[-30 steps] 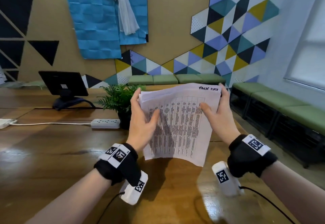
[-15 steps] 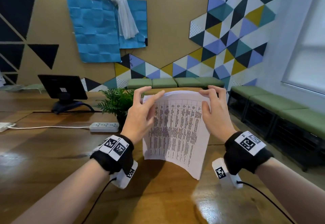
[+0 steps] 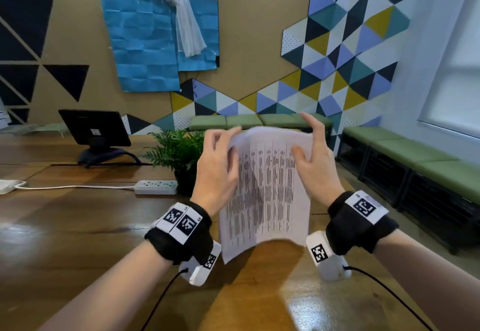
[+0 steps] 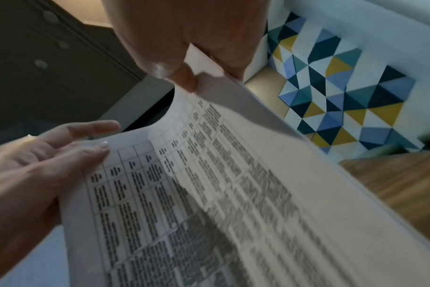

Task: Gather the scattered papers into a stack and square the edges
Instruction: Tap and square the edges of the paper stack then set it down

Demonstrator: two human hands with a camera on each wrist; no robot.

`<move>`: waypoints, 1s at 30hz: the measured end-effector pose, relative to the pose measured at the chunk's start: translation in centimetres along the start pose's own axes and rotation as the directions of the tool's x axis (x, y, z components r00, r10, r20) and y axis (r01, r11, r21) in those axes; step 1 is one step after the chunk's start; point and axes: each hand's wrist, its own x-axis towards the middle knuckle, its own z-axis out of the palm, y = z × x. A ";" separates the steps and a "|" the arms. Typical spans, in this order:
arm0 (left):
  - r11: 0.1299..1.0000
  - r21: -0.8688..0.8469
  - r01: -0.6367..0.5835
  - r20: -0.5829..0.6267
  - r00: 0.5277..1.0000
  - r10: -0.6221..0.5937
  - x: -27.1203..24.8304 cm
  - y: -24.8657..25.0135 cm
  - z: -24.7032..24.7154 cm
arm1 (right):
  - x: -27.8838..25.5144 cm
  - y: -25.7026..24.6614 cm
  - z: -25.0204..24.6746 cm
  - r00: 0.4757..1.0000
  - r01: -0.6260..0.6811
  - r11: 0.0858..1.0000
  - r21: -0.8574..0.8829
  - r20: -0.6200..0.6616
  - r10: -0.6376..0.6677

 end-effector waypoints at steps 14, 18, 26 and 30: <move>1.000 0.016 -0.003 -0.005 1.000 0.003 -0.5 0.0 0.3 | -0.5 1.6 0.7 0.991 0.080 0.995 -0.052 -0.100 -0.085; 0.998 -0.037 0.044 -0.034 0.998 -0.045 -1.1 0.1 0.7 | -1.2 1.7 1.0 0.994 -0.082 0.996 0.033 -0.075 0.084; 0.769 -0.389 0.507 0.145 0.858 -0.492 -2.5 -0.2 1.0 | -0.6 2.9 0.7 0.876 -0.466 0.736 0.491 0.143 0.460; 0.792 -0.385 0.474 0.084 0.872 -0.482 -1.7 0.5 1.3 | -0.3 2.5 0.8 0.902 -0.416 0.752 0.510 0.125 0.414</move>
